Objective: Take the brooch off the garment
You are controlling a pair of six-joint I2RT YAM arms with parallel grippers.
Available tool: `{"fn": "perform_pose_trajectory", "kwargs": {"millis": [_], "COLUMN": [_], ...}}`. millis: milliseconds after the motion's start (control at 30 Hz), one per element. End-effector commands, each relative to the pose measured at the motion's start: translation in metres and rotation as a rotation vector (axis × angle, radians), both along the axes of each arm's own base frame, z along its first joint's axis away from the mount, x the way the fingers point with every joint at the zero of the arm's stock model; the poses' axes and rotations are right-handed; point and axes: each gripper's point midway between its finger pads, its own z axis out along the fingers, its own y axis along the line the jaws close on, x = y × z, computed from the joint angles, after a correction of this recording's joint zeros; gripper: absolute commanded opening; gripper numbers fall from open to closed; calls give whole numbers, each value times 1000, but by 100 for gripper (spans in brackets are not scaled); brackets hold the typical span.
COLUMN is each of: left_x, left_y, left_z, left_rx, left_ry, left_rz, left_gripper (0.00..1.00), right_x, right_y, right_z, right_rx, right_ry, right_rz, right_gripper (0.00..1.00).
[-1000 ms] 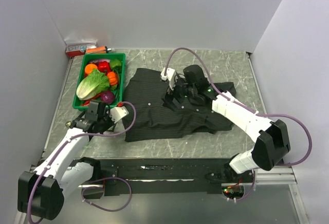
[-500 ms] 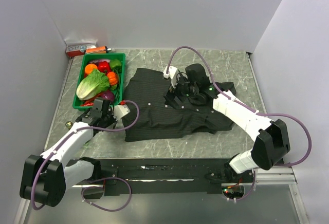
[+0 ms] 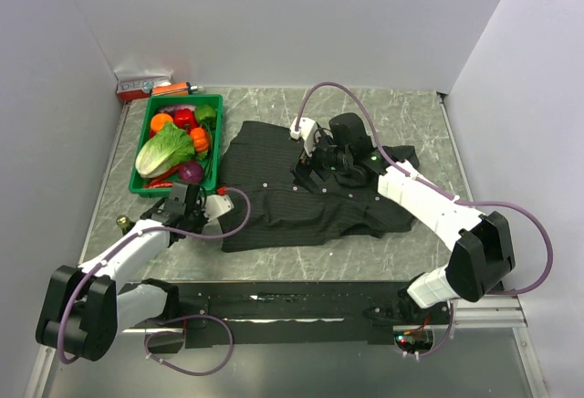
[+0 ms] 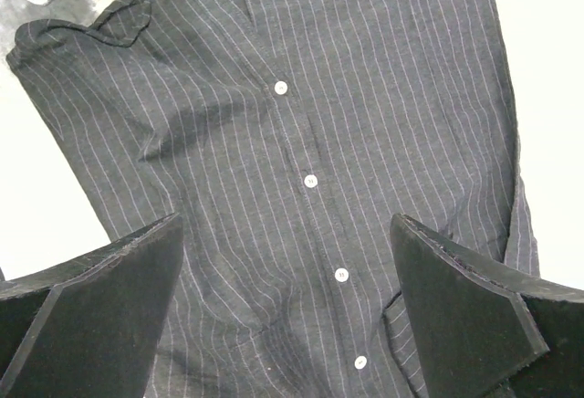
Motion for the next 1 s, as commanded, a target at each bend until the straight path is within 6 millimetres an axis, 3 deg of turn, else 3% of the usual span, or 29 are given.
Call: {"fn": "perform_pose_trajectory", "kwargs": {"millis": [0,433,967], "left_x": [11,17,23], "left_y": [-2,-1,-3], "left_z": [4,23,-2], "left_rx": [13,14,33], "left_ry": [-41,-37,32], "left_rz": [-19,19,10], "left_gripper": [1,1,2], "right_x": [14,15,18], "right_y": [1,3,0], "right_z": [21,16,11], "right_rx": [24,26,8], "right_ry": [-72,-53,-55], "right_rz": [-15,-11,-16], "right_gripper": [100,100,100]}}
